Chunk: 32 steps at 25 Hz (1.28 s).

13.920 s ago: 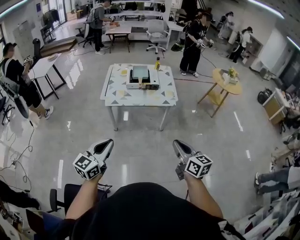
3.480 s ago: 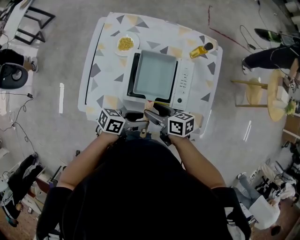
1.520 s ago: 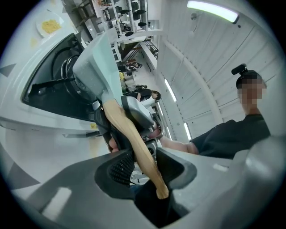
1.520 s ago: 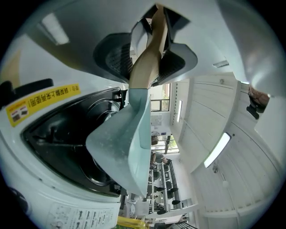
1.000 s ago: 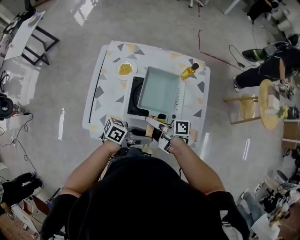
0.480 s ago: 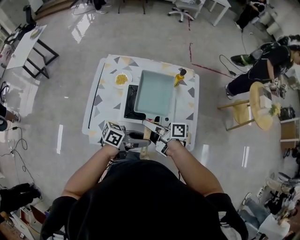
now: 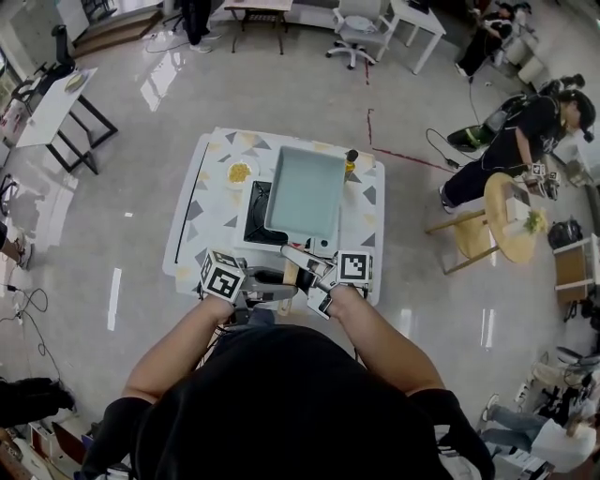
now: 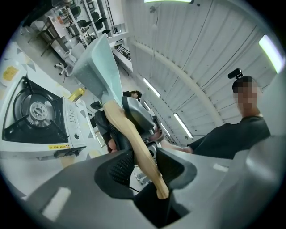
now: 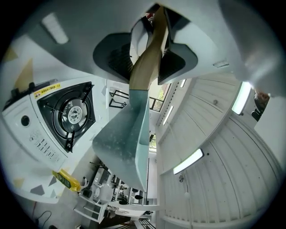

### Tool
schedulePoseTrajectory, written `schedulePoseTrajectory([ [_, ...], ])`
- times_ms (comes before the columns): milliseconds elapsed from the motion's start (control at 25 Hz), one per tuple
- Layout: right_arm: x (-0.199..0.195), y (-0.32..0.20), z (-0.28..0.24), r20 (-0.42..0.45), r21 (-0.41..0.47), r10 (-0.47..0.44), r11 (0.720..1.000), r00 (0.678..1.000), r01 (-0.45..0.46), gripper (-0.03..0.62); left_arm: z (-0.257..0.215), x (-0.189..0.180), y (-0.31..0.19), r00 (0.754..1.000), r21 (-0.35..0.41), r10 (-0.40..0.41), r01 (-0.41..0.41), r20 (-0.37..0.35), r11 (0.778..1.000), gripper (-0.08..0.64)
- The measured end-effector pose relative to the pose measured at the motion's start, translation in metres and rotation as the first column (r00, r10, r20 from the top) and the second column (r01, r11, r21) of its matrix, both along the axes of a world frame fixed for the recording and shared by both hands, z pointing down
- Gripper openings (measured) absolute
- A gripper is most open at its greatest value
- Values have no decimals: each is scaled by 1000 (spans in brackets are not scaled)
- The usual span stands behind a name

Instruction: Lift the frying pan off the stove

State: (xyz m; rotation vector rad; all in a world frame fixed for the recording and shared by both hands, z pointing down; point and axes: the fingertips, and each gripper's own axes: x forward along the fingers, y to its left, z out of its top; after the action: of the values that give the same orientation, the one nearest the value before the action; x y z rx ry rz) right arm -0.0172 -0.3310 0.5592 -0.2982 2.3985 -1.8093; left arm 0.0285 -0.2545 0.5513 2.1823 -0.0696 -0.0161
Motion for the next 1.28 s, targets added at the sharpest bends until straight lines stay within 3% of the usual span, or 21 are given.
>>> schedulePoseTrajectory([
  [640, 6, 34, -25, 39, 43, -23, 999, 999, 22, 204, -18, 8, 33, 1000, 73, -17, 17, -9, 997, 164],
  [1280, 19, 61, -34, 38, 56, -25, 998, 999, 23, 206, -26, 21, 59, 1000, 92, -8, 8, 4, 996, 164],
])
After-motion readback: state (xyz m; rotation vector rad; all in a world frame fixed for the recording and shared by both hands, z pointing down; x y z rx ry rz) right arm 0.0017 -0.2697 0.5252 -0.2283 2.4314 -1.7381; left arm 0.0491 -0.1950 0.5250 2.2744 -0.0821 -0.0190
